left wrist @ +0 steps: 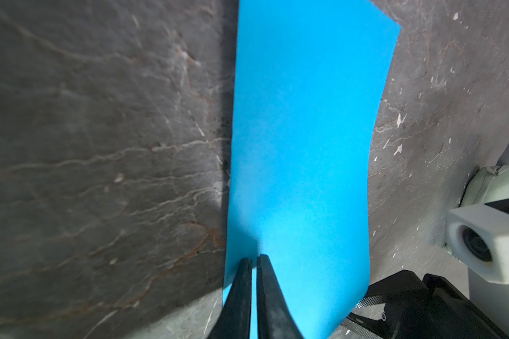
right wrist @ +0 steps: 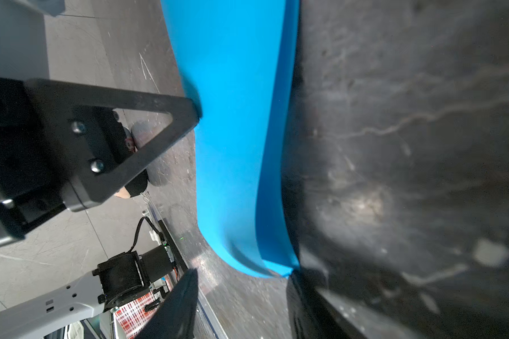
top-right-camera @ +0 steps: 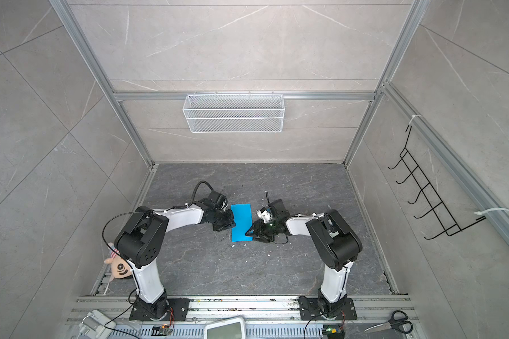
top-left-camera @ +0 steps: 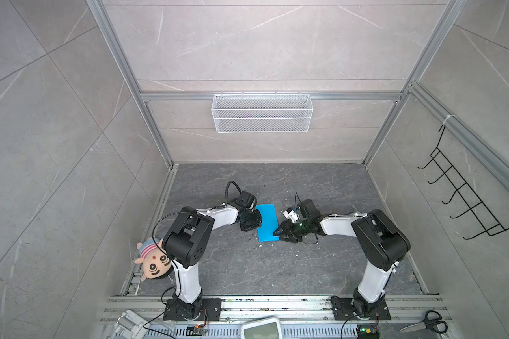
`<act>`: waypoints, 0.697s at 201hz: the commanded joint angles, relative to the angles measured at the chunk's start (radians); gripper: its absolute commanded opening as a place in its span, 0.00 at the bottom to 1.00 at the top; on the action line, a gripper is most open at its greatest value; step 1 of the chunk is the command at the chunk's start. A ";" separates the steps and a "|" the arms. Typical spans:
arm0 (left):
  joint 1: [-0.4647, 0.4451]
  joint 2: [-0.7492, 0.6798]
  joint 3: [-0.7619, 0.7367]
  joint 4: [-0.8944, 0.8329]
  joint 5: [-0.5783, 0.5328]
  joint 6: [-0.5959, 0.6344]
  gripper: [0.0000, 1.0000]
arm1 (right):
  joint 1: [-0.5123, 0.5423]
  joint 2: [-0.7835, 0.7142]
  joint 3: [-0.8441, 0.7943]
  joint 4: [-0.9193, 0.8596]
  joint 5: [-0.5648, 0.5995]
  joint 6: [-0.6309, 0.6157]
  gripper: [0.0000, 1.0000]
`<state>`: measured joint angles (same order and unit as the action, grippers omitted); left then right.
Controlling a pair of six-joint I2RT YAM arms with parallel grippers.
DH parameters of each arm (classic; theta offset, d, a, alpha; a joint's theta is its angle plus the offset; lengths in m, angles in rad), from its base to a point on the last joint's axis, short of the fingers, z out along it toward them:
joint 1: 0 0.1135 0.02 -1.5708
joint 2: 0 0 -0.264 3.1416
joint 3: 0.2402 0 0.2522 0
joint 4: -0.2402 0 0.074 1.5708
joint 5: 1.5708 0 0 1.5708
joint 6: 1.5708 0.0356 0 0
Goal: Fold a paper plane with a square sheet of paper (pick it up from the middle)
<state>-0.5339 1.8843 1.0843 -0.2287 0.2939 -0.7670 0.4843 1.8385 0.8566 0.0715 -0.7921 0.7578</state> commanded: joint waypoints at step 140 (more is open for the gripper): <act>0.004 0.092 -0.034 -0.120 -0.102 0.018 0.12 | 0.005 0.062 0.055 0.209 -0.020 -0.005 0.52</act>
<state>-0.5339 1.8858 1.0889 -0.2344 0.2939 -0.7670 0.4843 1.8565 0.8650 0.2493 -0.8124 0.7815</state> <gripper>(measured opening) 0.124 0.520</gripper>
